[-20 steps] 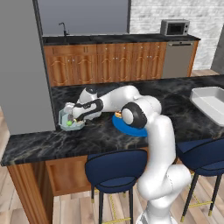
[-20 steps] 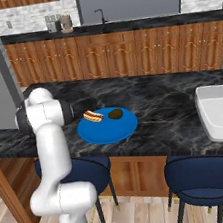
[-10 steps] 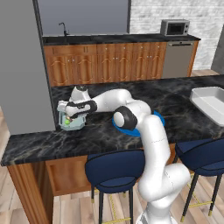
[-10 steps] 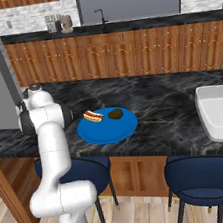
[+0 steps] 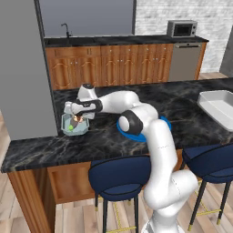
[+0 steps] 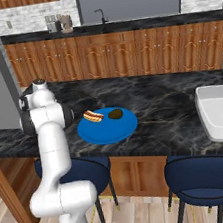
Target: Place one cooked food and one vegetable from the large plate to each tupperware container.
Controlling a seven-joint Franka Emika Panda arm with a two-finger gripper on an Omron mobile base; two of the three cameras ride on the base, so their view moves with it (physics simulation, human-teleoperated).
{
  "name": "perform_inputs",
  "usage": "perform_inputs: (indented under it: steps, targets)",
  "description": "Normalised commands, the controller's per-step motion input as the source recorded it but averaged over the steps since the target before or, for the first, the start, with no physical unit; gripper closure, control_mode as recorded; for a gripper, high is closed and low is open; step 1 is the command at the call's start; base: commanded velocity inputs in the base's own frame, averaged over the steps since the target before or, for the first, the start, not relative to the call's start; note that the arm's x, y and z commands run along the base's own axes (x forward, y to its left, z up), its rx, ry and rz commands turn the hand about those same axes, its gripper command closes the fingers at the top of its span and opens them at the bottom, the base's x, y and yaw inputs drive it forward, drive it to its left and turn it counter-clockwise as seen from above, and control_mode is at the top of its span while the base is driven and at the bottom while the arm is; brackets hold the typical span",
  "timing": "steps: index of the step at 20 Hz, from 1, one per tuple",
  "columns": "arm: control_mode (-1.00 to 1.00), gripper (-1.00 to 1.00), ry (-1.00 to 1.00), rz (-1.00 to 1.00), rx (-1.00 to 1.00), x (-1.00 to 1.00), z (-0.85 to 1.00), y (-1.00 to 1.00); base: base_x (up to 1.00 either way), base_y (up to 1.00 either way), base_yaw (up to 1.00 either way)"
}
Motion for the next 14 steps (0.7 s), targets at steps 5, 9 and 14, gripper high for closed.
perform_inputs:
  steps: [5,9,14]
  targets:
    - [-1.0,-1.0,0.0,0.0,0.0,-0.13,0.03,-0.19,0.0,0.0,0.0]
    - [-1.0,-1.0,-0.04,0.0,0.02,-0.39,0.16,-0.29,0.0,0.0,0.0]
    - [-1.0,-1.0,-0.09,0.0,0.01,-0.56,0.2,-0.21,0.0,0.0,0.0]
